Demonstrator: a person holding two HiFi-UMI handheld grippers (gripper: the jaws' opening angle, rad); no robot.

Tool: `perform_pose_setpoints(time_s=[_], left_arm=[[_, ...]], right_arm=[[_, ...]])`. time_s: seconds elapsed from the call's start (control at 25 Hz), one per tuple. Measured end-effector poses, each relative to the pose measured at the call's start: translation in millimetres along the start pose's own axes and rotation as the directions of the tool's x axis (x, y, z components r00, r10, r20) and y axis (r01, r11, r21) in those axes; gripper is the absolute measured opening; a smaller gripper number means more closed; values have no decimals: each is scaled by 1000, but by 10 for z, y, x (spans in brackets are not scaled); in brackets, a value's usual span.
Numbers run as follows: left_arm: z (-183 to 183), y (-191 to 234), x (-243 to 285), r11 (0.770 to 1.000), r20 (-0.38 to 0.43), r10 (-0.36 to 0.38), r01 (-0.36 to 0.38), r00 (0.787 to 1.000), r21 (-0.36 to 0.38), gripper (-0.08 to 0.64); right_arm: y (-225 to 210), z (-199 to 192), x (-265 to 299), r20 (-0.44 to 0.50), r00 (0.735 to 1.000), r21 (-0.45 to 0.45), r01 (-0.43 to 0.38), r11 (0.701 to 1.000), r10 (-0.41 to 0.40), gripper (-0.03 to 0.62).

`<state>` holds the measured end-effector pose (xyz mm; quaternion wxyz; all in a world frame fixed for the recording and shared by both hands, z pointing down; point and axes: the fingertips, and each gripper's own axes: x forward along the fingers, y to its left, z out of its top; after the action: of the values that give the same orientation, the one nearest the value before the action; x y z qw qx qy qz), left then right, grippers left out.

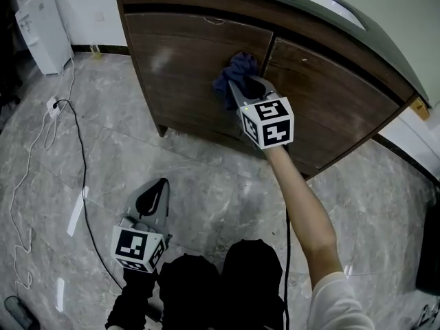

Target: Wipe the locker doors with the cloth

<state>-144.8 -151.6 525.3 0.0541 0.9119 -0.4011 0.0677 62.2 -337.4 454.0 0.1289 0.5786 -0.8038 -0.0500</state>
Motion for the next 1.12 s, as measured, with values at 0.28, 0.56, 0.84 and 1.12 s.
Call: perform_pose_setpoints(time_s=[0.28,0.56,0.84,1.12], left_arm=[[25,57,-48,1000,-1,11,-11,1000,-2,-2],[58,110,-91,1000,13,21,-21,1000,-3,-2],[44,149,-92,1000,14,25,-25,1000,-5,-1],[18,192,-112,999,5,30,-30,1000,-10,-2]], right_arm=[[-62,528,7,64,998,-25,15,1000,-13,84],[-80,934,28,128,991,-35,30,999,-25,84],[-31,884,96,139,990,-38,37,999,-31,84],[117,489,218,89,996,-29,21,999,-18,84]])
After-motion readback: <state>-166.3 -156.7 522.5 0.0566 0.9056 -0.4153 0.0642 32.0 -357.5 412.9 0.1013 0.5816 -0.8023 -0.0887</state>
